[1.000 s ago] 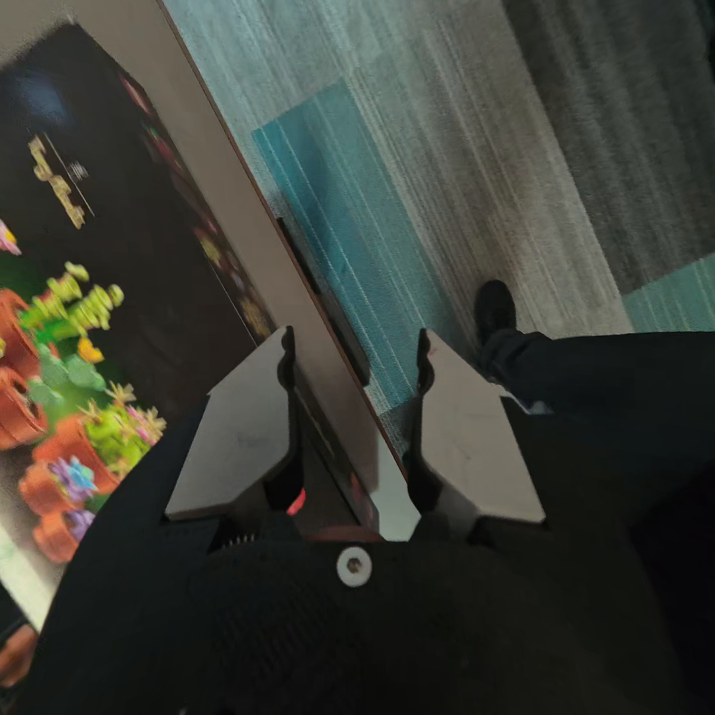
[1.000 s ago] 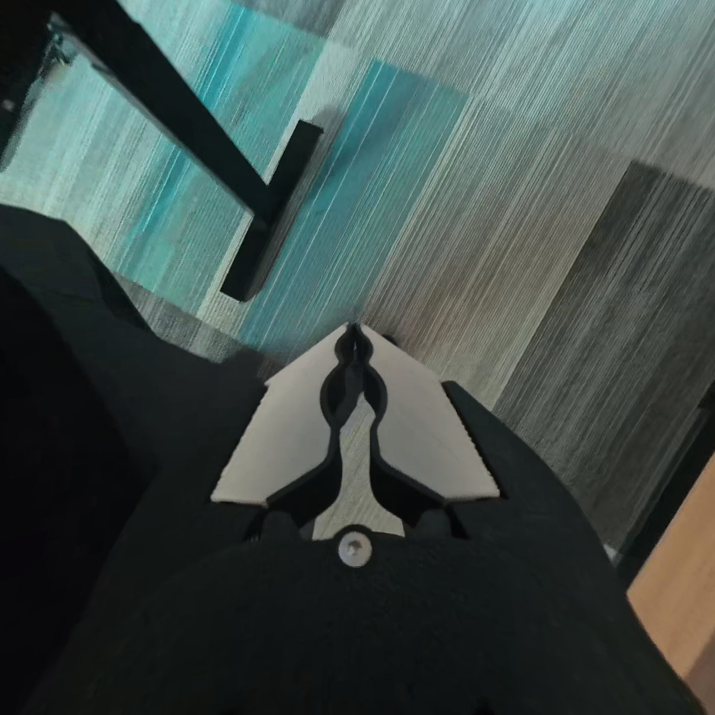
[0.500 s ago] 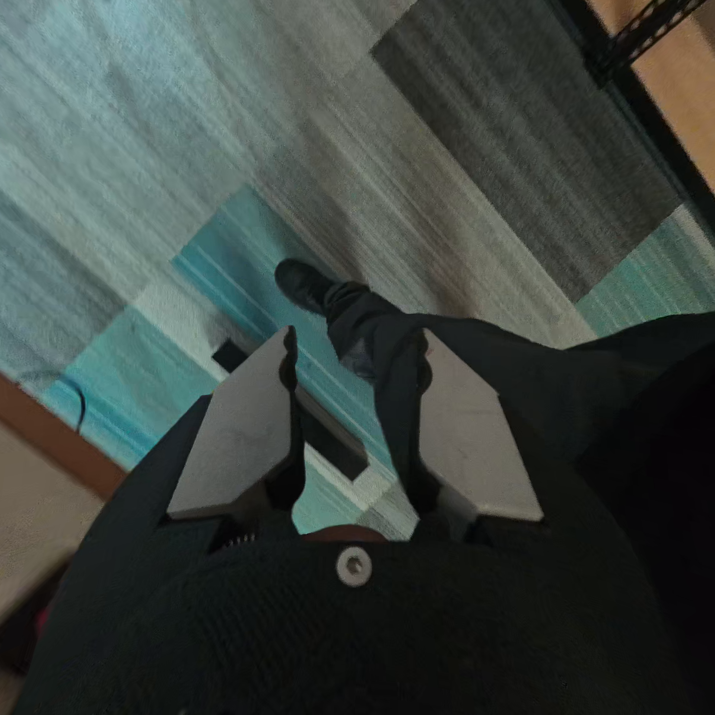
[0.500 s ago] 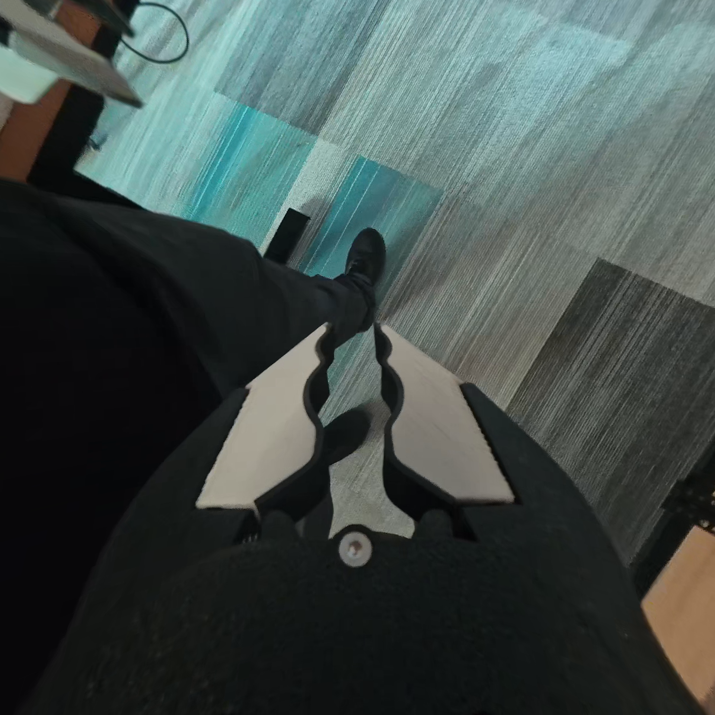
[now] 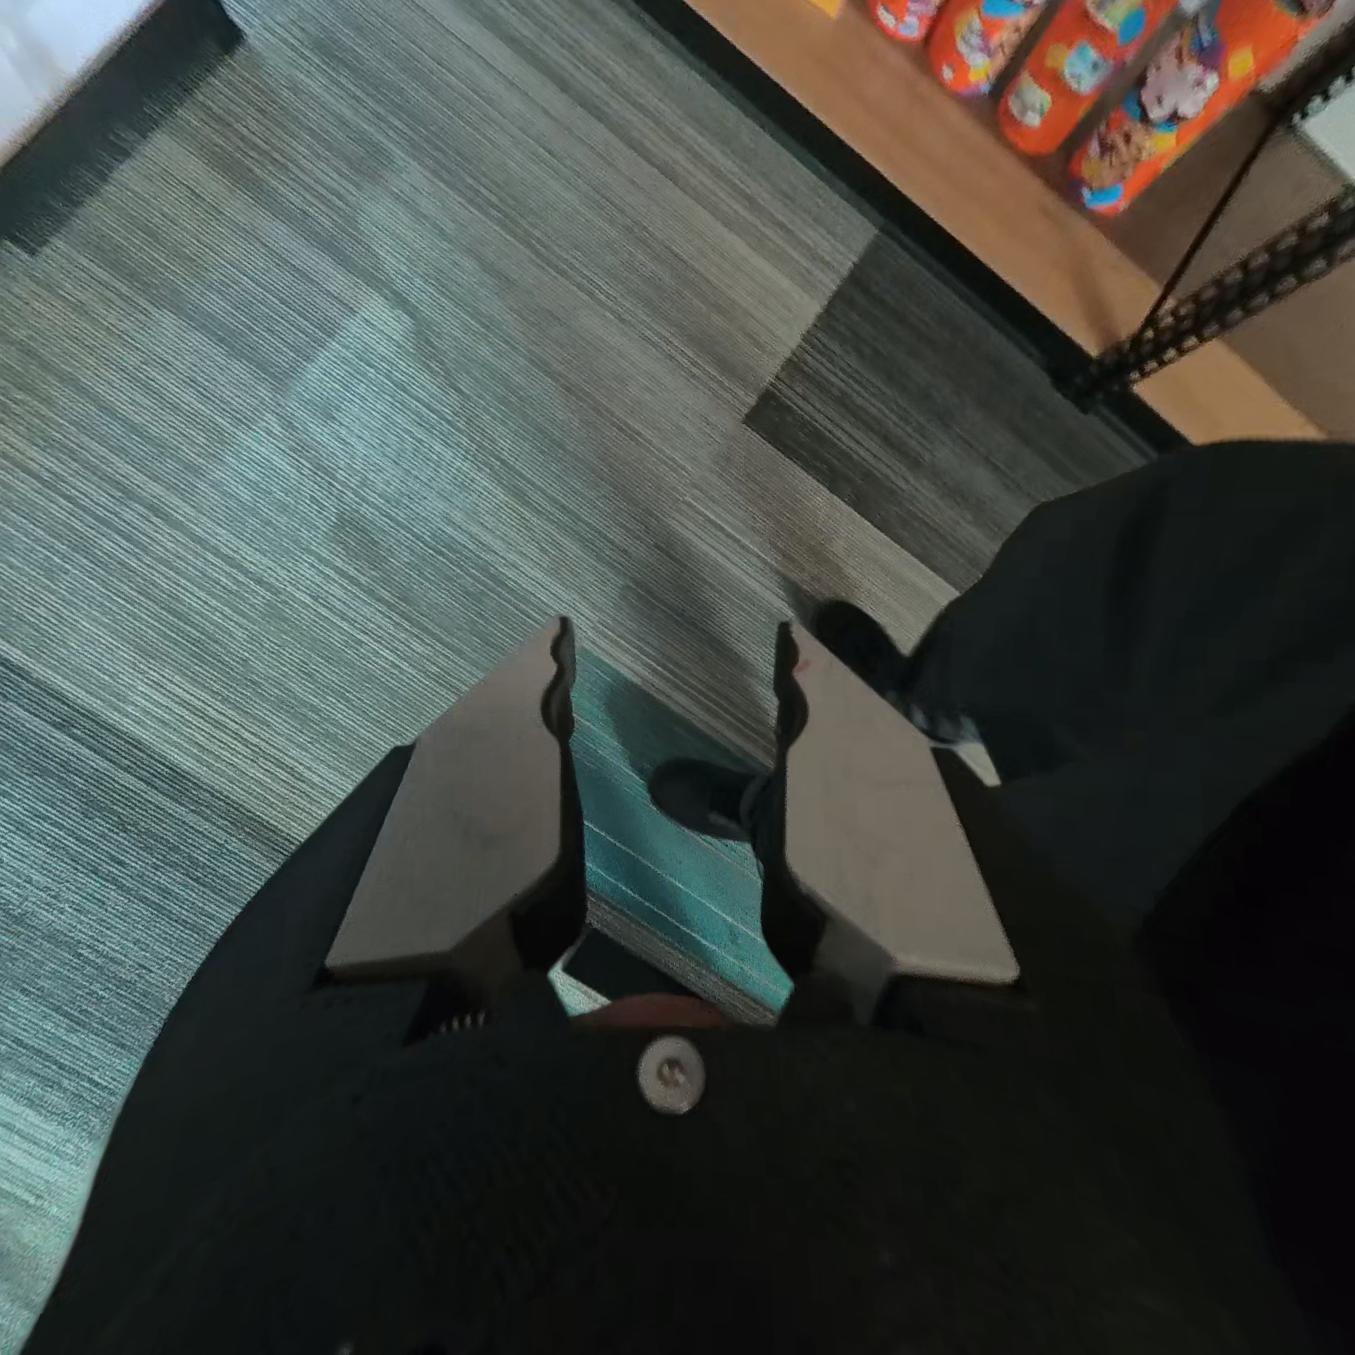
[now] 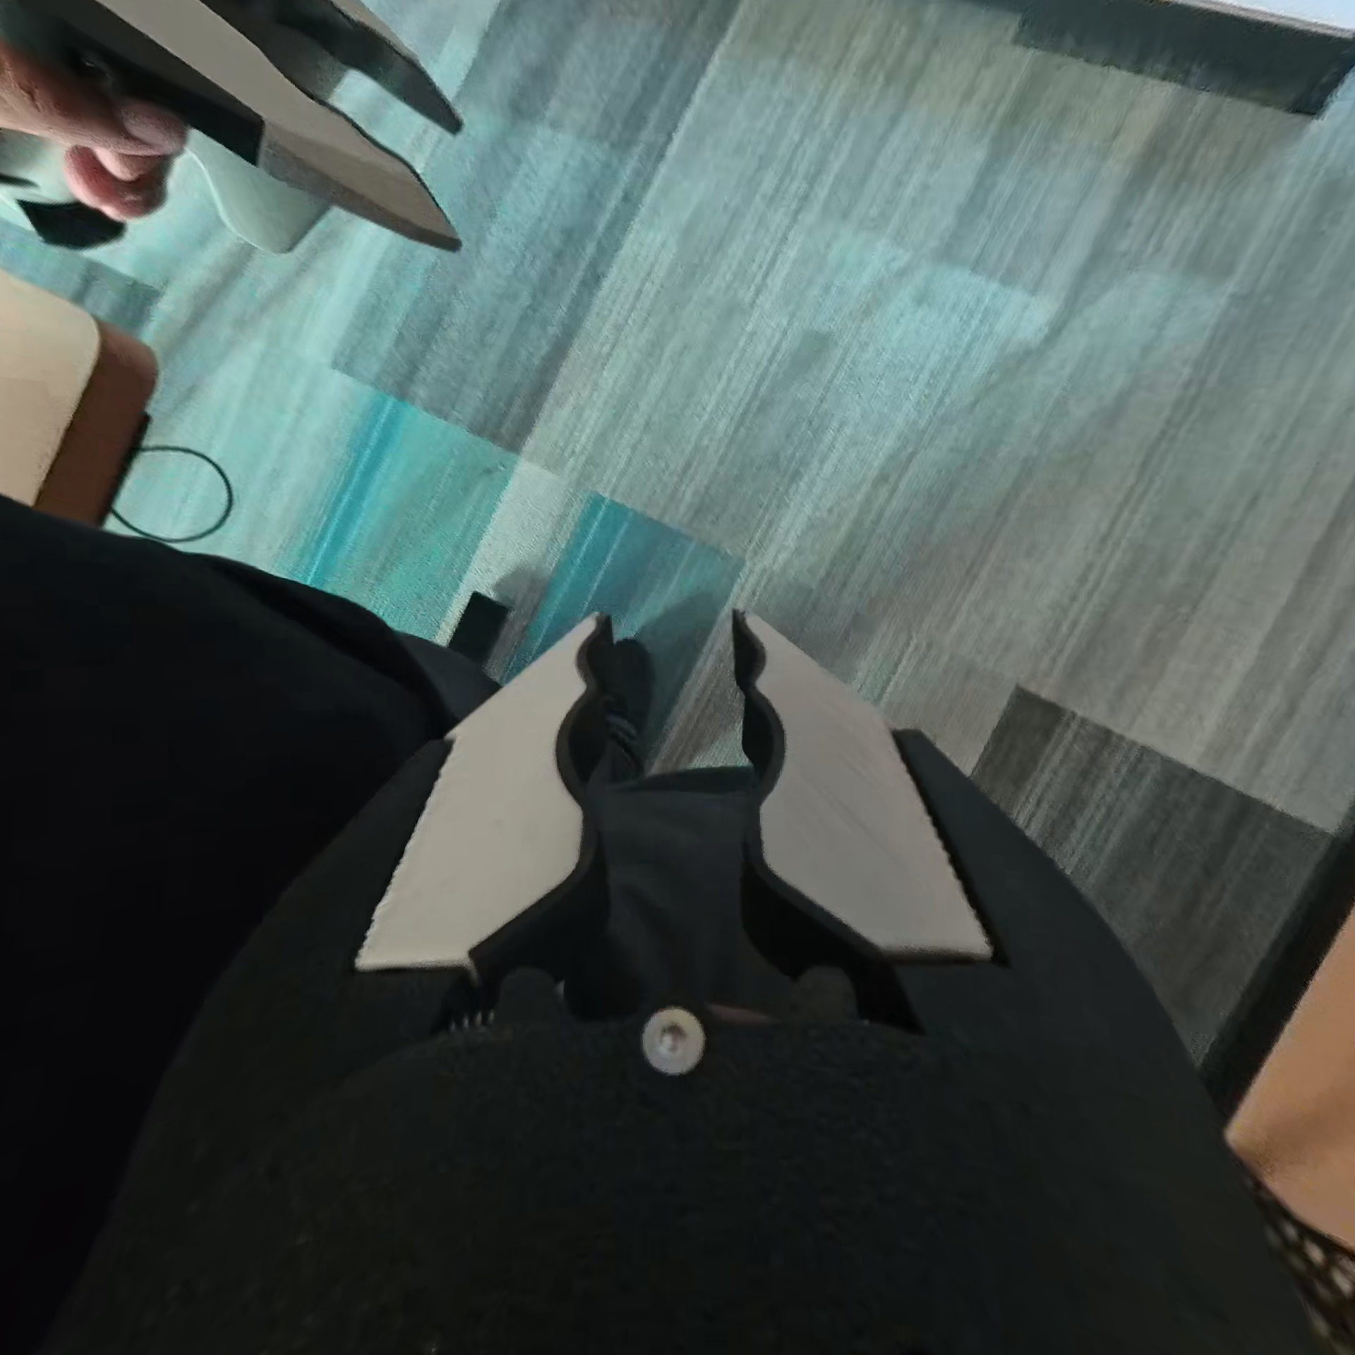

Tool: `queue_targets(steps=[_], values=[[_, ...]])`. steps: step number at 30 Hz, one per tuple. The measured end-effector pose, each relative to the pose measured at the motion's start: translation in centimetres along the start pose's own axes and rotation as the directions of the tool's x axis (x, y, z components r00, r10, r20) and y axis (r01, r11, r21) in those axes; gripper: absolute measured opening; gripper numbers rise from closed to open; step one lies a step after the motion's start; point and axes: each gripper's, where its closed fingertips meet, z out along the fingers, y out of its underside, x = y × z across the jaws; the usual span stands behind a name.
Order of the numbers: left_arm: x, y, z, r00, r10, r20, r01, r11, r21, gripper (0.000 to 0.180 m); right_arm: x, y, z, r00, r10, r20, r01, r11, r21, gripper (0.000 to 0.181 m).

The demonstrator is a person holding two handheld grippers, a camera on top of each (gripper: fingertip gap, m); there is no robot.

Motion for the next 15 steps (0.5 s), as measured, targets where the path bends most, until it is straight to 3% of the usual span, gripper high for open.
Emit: queue_targets(steps=[5,10,13,15], values=[[-7.2,-0.8,1.2,0.995,-0.086,0.052,0.087,0.996,-0.007,0.052,2.6,-8.4,6.9,0.977,-0.197,0.080,0.200,0.979,-0.037,0.032],[-14.4,0.8,2.1,0.972,-0.201,0.123,0.214,0.972,-0.096,0.051,7.1,-18.3,14.0,0.951,-0.247,0.188,0.246,0.969,0.027,0.032],[-20.4,1.6,0.8,0.942,-0.214,0.257,0.263,0.948,-0.176,0.033,11.2,-24.1,18.3,0.903,-0.385,0.190,0.387,0.922,0.026,0.033],[-24.1,1.8,-1.2,0.894,-0.274,0.354,0.361,0.909,-0.209,0.030,13.6,-28.6,19.6,0.879,-0.440,0.185,0.441,0.897,0.038,0.035]])
